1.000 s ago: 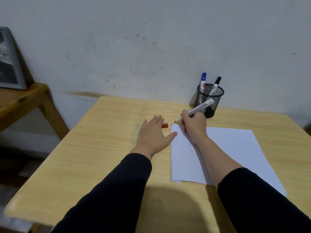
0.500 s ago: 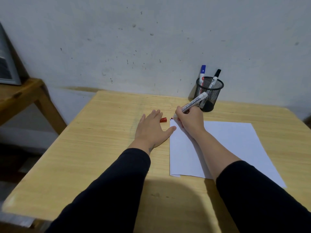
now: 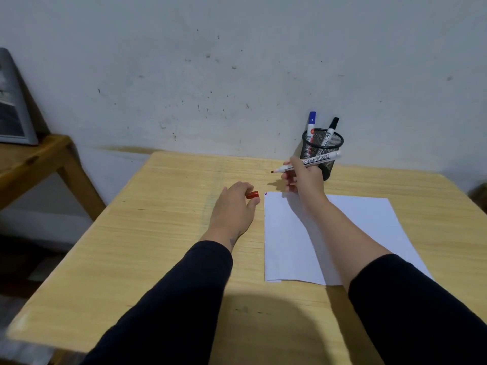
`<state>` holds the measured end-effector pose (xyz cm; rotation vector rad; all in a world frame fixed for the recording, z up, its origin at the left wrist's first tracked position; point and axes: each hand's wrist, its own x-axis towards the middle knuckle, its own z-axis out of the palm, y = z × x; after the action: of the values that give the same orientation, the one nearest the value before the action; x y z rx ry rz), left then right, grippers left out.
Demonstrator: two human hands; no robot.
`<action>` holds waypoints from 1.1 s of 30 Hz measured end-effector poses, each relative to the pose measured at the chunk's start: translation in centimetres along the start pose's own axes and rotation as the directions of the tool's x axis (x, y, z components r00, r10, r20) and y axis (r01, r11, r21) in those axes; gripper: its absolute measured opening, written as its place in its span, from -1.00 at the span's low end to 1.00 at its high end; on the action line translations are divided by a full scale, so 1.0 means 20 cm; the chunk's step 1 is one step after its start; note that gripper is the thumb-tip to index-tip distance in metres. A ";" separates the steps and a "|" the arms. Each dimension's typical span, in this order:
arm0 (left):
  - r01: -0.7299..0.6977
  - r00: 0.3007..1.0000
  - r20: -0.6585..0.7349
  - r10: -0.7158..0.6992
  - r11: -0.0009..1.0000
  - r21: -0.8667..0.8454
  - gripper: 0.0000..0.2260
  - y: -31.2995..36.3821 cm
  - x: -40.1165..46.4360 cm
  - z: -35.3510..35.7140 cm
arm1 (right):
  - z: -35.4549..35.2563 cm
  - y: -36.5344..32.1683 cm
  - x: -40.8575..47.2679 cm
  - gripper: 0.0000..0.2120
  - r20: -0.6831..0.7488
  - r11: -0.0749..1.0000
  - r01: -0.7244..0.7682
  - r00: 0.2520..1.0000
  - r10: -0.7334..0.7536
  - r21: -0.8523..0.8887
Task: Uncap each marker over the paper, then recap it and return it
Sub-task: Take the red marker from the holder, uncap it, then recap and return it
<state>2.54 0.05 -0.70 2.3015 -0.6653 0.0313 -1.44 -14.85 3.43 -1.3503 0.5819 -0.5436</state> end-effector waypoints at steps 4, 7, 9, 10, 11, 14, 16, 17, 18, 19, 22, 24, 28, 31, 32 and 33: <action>0.023 0.998 -0.060 -0.027 0.998 -0.057 -0.83 0.01 -0.01 0.00 | -0.06 -0.05 0.00 -0.87 0.077 0.999 -0.019 0.997 0.017 0.026; 0.048 0.992 -0.102 -0.080 0.957 -0.287 -0.89 0.05 -0.01 -0.03 | -0.12 -0.08 -0.03 -0.95 0.113 0.994 0.027 0.993 -0.039 0.104; 0.025 0.993 -0.089 -0.071 0.899 -0.437 -0.89 0.11 0.02 -0.06 | -0.16 -0.12 -0.05 -0.95 0.119 0.989 0.055 0.990 -0.071 0.135; -0.004 0.995 -0.091 -0.043 0.890 -0.456 -0.90 0.15 0.03 -0.08 | -0.18 -0.14 -0.05 -0.91 0.122 0.988 0.059 0.990 -0.076 0.142; -0.032 0.995 -0.099 -0.016 0.886 -0.463 -0.90 0.19 0.05 -0.09 | -0.20 -0.16 -0.06 -0.89 0.129 0.988 0.060 0.989 -0.078 0.141; -0.103 0.993 -0.107 0.058 0.867 -0.488 -0.86 0.29 0.08 -0.12 | -0.24 -0.22 -0.09 -0.80 0.143 0.990 0.068 0.986 -0.086 0.122; -0.132 0.990 -0.099 0.095 0.860 -0.493 -0.83 0.34 0.08 -0.12 | -0.26 -0.25 -0.11 -0.82 0.131 0.991 0.065 0.988 -0.080 0.113; -0.136 0.990 -0.093 0.104 0.858 -0.495 -0.84 0.36 0.08 -0.11 | -0.27 -0.26 -0.12 -0.84 0.125 0.992 0.064 0.989 -0.078 0.110; -0.141 0.990 -0.089 0.112 0.856 -0.497 -0.85 0.38 0.08 -0.11 | -0.28 -0.27 -0.12 -0.84 0.124 0.992 0.066 0.989 -0.079 0.108; -0.146 0.989 -0.087 0.118 0.856 -0.496 -0.87 0.39 0.08 -0.11 | -0.29 -0.28 -0.13 -0.82 0.125 0.992 0.068 0.989 -0.081 0.104; -0.157 0.988 -0.079 0.136 0.851 -0.501 -0.89 0.43 0.08 -0.10 | -0.31 -0.30 -0.16 -0.80 0.154 0.993 0.082 0.984 -0.095 0.091; -0.158 0.987 -0.062 0.147 0.858 -0.489 -0.90 0.46 0.08 -0.10 | -0.33 -0.31 -0.19 -0.86 0.183 0.992 0.080 0.978 -0.096 0.095; -0.158 0.987 -0.050 0.152 0.876 -0.456 -0.90 0.48 0.07 -0.10 | -0.32 -0.31 -0.22 -0.97 0.179 0.990 0.053 0.981 -0.075 0.128; -0.162 0.987 -0.058 0.152 0.883 -0.441 -0.88 0.49 0.07 -0.11 | -0.31 -0.30 -0.22 -0.93 0.152 0.990 0.053 0.986 -0.073 0.129; -0.165 0.986 -0.066 0.152 0.887 -0.432 -0.89 0.49 0.07 -0.11 | -0.31 -0.31 -0.22 -0.91 0.148 0.991 0.057 0.986 -0.076 0.123; -0.164 0.986 -0.073 0.147 0.890 -0.425 -0.90 0.49 0.07 -0.10 | -0.31 -0.31 -0.21 -0.89 0.148 0.992 0.061 0.986 -0.078 0.115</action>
<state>-0.62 -5.18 7.42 1.8149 -0.7526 0.0028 -8.92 -17.47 9.01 -1.2980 0.3763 -0.5164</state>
